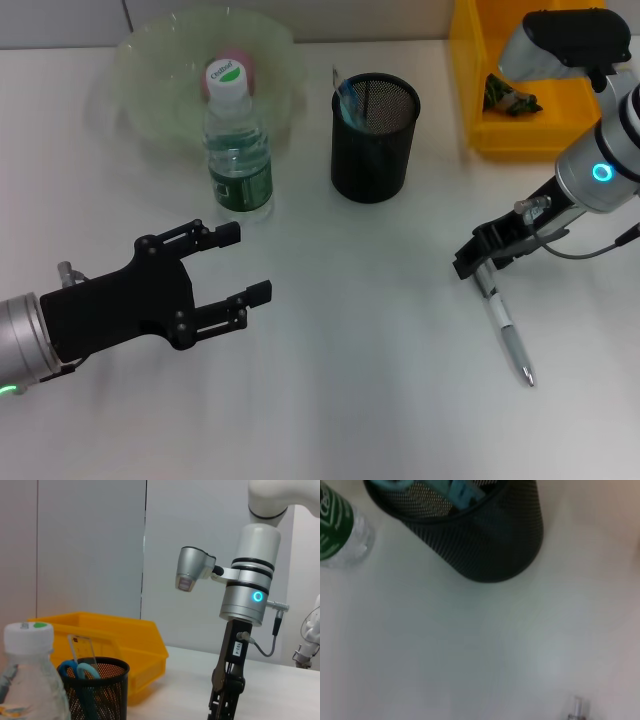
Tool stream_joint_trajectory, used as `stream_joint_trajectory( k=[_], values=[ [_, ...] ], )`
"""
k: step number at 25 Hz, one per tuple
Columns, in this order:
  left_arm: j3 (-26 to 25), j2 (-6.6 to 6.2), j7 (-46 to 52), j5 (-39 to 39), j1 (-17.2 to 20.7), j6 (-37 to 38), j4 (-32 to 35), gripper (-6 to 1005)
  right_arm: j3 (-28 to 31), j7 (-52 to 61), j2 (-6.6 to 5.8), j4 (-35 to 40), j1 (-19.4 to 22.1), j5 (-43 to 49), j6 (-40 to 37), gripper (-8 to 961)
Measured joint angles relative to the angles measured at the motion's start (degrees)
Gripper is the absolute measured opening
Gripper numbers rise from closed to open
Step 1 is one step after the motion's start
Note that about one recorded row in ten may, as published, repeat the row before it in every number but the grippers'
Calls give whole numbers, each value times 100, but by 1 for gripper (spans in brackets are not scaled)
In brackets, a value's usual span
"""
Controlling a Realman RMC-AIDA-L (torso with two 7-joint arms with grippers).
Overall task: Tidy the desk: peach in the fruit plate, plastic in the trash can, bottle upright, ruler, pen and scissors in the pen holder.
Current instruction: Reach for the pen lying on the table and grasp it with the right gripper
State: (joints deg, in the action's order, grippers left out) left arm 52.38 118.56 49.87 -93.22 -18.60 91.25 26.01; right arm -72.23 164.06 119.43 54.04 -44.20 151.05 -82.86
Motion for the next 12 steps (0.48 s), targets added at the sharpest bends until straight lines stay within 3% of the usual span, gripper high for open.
stream_joint_trajectory(
  k=[12],
  values=[
    [25,0,-4,-2,6,-130,0,752,-204,196,1,48,-74,233,-22,562]
  ],
)
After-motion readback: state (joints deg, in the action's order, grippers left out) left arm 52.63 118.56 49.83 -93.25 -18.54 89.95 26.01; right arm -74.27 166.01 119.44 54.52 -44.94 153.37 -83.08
